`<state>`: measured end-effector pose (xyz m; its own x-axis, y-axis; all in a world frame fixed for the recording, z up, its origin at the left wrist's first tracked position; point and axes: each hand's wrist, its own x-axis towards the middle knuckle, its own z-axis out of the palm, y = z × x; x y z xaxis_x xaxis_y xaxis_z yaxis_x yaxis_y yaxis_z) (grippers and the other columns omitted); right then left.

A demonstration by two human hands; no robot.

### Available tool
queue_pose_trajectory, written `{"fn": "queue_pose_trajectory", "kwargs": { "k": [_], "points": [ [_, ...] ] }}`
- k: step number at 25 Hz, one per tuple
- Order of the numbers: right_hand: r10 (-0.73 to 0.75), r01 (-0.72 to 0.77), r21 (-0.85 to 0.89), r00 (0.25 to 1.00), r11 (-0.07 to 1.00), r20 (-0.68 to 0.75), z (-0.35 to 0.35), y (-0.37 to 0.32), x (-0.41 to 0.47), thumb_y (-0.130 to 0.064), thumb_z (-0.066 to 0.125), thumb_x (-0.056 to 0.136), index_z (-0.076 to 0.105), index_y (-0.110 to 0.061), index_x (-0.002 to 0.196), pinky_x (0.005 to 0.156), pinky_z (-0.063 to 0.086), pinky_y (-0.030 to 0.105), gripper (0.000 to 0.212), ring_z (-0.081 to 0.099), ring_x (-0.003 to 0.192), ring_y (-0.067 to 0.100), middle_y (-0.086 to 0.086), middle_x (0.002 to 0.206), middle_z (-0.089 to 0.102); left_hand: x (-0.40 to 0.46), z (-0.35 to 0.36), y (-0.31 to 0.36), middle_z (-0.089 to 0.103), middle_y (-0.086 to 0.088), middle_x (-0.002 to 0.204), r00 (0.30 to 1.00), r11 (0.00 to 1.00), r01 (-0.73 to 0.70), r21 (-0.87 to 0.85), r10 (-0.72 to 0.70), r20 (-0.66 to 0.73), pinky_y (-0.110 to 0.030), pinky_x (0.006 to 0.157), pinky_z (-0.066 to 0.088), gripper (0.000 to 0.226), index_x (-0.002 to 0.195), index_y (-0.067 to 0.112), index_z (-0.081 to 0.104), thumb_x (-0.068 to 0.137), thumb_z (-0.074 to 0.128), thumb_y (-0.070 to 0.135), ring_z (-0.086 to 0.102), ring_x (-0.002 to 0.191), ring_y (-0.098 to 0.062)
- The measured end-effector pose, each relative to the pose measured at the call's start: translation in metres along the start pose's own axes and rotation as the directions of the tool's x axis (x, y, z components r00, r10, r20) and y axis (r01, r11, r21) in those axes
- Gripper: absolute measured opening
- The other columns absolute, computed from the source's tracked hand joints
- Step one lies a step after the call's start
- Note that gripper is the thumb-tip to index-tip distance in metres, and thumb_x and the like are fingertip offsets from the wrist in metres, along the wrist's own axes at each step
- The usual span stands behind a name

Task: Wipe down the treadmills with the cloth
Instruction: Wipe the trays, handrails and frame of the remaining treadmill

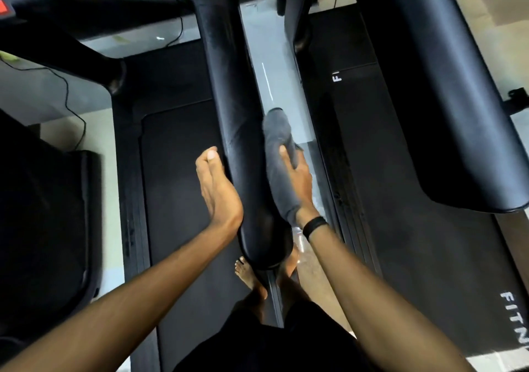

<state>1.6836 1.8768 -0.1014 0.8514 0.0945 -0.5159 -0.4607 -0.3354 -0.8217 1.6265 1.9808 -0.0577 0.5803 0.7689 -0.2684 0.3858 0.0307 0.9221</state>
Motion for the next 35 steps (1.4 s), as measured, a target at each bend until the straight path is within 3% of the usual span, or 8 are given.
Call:
{"fn": "queue_pose_trajectory", "kwargs": {
  "k": [4,9,13,16,21,27,31,35],
  "points": [
    [0.205,-0.209,-0.032,0.974,0.977,-0.092,-0.013,0.041,-0.063,-0.075,0.041,0.090,0.053,-0.017,0.130,0.097,0.039,0.034,0.072,0.052,0.109,0.021,-0.001,0.117,0.056,0.000,0.002,0.003,0.059,-0.001,0.126,0.999,0.999,-0.033,0.026,0.033,-0.036,-0.042,0.108,0.040,0.053,0.128,0.016,0.056,0.102,0.027,0.053,0.055,0.117,-0.018],
    [-0.168,0.090,-0.326,0.961,0.941,-0.220,0.013,-0.011,-0.064,-0.070,0.034,0.091,0.049,-0.023,0.120,0.101,0.039,0.044,0.058,0.047,0.114,0.024,0.004,0.118,0.056,-0.004,0.002,0.007,0.057,0.007,0.109,0.994,0.995,0.079,-0.059,-0.083,-0.070,-0.007,0.076,0.041,0.042,0.125,0.008,0.057,0.109,0.030,0.037,0.053,0.084,0.005],
    [0.176,-0.174,0.172,0.984,0.970,0.000,0.003,0.018,0.031,-0.045,0.043,0.104,0.054,-0.014,0.137,0.094,0.041,0.032,0.046,0.057,0.123,0.031,0.005,0.120,0.061,-0.003,-0.001,0.004,0.057,0.010,0.109,0.998,0.998,0.051,-0.038,-0.052,-0.021,-0.023,0.091,0.042,0.053,0.123,0.013,0.056,0.100,0.031,0.053,0.055,0.100,-0.007],
    [0.339,-0.335,0.097,0.940,0.937,-0.025,-0.010,0.045,-0.030,-0.052,0.043,0.102,0.050,-0.010,0.138,0.098,0.038,0.032,0.056,0.052,0.128,0.029,0.004,0.124,0.055,-0.001,0.001,0.005,0.060,0.006,0.114,1.000,1.000,0.009,-0.018,-0.010,-0.015,-0.036,0.103,0.042,0.053,0.121,0.017,0.057,0.097,0.030,0.056,0.055,0.114,-0.020],
    [-0.193,0.068,-0.400,0.940,0.914,-0.282,0.016,-0.018,-0.080,-0.063,0.045,0.095,0.050,-0.019,0.124,0.101,0.037,0.046,0.052,0.046,0.119,0.029,0.009,0.122,0.055,-0.002,0.000,0.003,0.062,0.003,0.116,1.000,0.999,0.020,-0.036,-0.020,-0.012,-0.033,0.099,0.045,0.053,0.122,0.012,0.056,0.098,0.030,0.051,0.057,0.110,-0.015],
    [0.037,-0.039,0.039,0.998,0.998,0.042,-0.004,-0.025,0.020,-0.065,0.044,0.092,0.044,-0.031,0.134,0.086,0.039,0.021,0.053,0.051,0.100,0.003,-0.016,0.113,0.049,0.001,-0.001,0.001,0.057,0.008,0.119,1.000,0.999,0.021,-0.030,-0.021,0.005,-0.051,0.114,0.031,0.031,0.109,0.039,0.052,0.095,0.030,0.056,0.052,0.116,-0.016],
    [0.133,-0.154,-0.193,0.984,0.969,-0.118,-0.012,0.000,-0.071,-0.061,0.038,0.100,0.045,-0.023,0.139,0.099,0.040,0.038,0.055,0.050,0.122,0.026,0.000,0.124,0.053,0.013,-0.003,0.008,0.057,0.012,0.114,1.000,0.996,0.011,-0.094,-0.009,0.018,-0.054,0.114,0.031,0.032,0.108,0.038,0.051,0.093,0.032,0.058,0.055,0.111,-0.017],
    [-0.191,0.041,-0.560,0.958,0.828,-0.213,0.032,-0.056,-0.085,-0.084,0.038,0.082,0.035,-0.037,0.141,0.104,0.033,0.053,0.076,0.037,0.125,0.027,0.003,0.129,0.045,0.054,-0.005,0.024,0.056,0.019,0.099,0.999,0.992,-0.047,-0.120,0.045,-0.017,-0.050,0.105,0.041,0.042,0.113,0.027,0.052,0.092,0.031,0.057,0.060,0.098,-0.018]
  ]
}}
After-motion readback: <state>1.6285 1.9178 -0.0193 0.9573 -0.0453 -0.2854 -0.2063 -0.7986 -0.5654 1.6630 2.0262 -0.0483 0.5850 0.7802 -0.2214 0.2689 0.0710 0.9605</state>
